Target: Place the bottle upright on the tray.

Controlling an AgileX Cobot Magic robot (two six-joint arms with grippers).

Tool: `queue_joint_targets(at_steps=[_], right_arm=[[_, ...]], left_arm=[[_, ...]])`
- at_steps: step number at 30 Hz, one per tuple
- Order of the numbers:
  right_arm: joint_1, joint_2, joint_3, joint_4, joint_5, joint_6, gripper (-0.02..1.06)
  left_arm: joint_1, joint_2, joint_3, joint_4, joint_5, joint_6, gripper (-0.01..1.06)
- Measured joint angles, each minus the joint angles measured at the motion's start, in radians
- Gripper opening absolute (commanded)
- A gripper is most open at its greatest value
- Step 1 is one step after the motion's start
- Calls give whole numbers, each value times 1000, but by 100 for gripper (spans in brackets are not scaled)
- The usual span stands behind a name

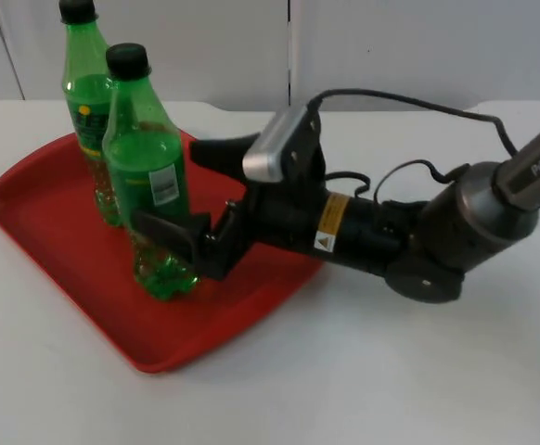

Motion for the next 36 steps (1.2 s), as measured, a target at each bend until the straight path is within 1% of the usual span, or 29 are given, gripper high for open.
queue_joint_targets(at_steps=[2,6,8,12,13,15,18,19,20,21,22,24,25,27,29,30,32,35,36], right_arm=[[0,-8,24,0,0,-4,105],[-2,-50,113,-4,0,-22,105],[-2,-62,132,-4,0,-24,105],[-2,-125,233,-4,0,-74,105],[-2,-125,233,-4,0,-74,105],[-2,-180,296,-1,11,-102,105],[-2,-265,368,2,122,-111,105],[-2,-265,368,2,122,-111,105],[-2,-295,387,2,171,-116,105],[-2,-310,397,2,188,-116,105],[-2,-351,424,2,275,-116,105],[-2,-412,448,2,392,-105,105],[-2,-412,448,2,392,-105,105],[-2,-469,461,2,523,-72,105],[-2,-529,470,2,638,-14,105],[-2,-529,470,2,638,-14,105],[-2,-580,470,2,751,60,105],[-2,-654,470,2,897,151,105],[-2,-654,470,2,897,151,105]], left_arm=[[0,0,0,0,0,0,105],[0,0,0,0,0,0,105],[0,0,0,0,0,0,105],[0,0,0,0,0,0,105],[0,0,0,0,0,0,105],[0,0,0,0,0,0,105],[0,0,0,0,0,0,105],[0,0,0,0,0,0,105],[0,0,0,0,0,0,105],[0,0,0,0,0,0,105],[0,0,0,0,0,0,105],[0,0,0,0,0,0,105],[0,0,0,0,0,0,105],[0,0,0,0,0,0,105],[0,0,0,0,0,0,105],[0,0,0,0,0,0,105],[0,0,0,0,0,0,105],[0,0,0,0,0,0,105],[0,0,0,0,0,0,105]])
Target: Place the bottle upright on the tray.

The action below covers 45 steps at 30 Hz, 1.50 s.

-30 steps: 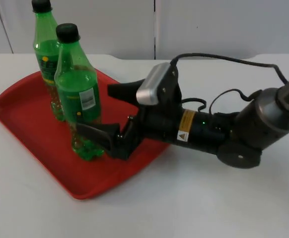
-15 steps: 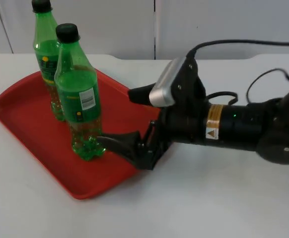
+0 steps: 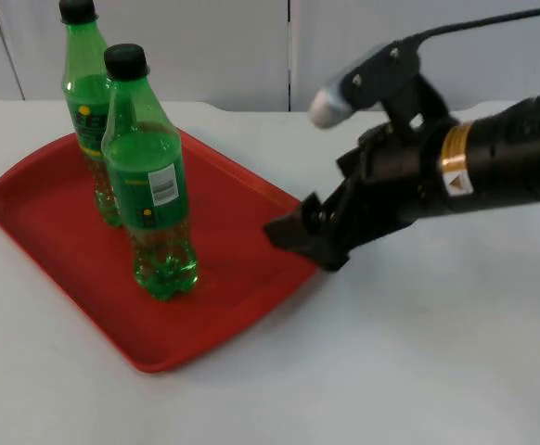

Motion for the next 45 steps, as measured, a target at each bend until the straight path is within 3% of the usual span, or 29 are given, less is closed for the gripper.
queue_joint_targets(at_steps=[5,11,15,20,29,32,41,45], right_arm=[[0,-117,1,0,212,127,105],[6,-195,1,23,349,149,105],[34,-257,1,97,475,151,105],[72,-273,1,164,556,152,105],[138,-273,1,186,664,152,105],[142,-273,1,242,686,152,105],[142,-273,1,444,737,-18,105],[144,-273,1,584,761,-165,105]], left_arm=[[0,0,0,0,0,0,105],[0,0,0,0,0,0,105],[0,0,0,0,0,0,105],[0,0,0,0,0,0,105],[0,0,0,0,0,0,105],[0,0,0,0,0,0,105],[0,0,0,0,0,0,105],[0,0,0,0,0,0,105]])
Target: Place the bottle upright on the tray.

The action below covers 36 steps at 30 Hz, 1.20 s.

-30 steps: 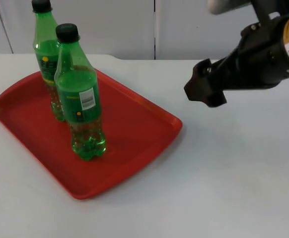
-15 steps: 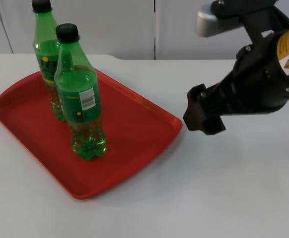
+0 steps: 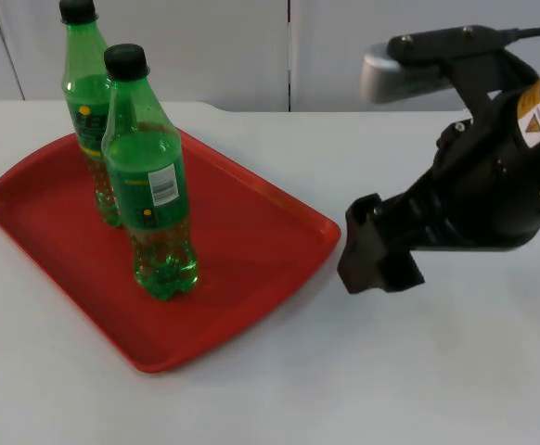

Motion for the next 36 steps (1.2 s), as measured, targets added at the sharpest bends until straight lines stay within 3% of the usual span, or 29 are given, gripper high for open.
queue_joint_targets(at_steps=[6,21,26,36], right_arm=[[2,-27,0,64,19,-91,105],[2,-401,50,66,22,-195,105],[2,-560,149,66,4,-260,105],[2,-855,331,66,-7,-291,105]], left_arm=[[0,0,0,0,0,0,105],[0,0,0,0,0,0,105],[0,0,0,0,0,0,105],[0,0,0,0,0,0,105]])
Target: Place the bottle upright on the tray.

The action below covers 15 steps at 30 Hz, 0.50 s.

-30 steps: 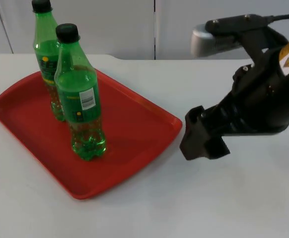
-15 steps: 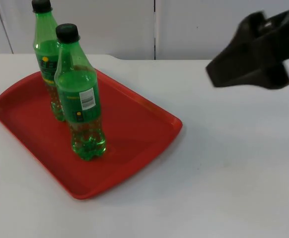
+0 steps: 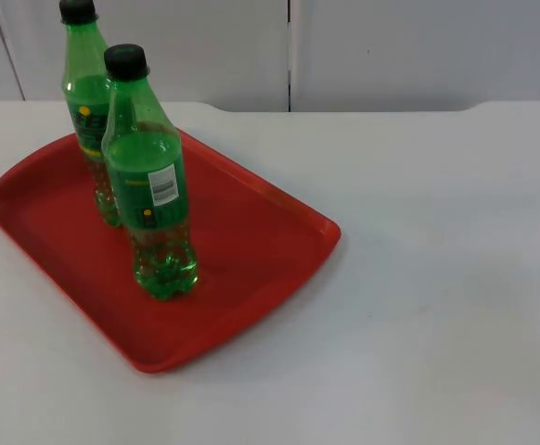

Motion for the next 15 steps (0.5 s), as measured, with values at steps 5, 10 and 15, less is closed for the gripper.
queue_joint_targets(at_steps=[5,10,15], right_arm=[[0,-148,51,0,19,0,105],[0,-281,56,0,115,0,105],[0,-400,62,0,216,0,105]], left_arm=[[0,0,0,0,0,0,105],[0,0,0,0,0,0,105],[0,0,0,0,0,0,105]])
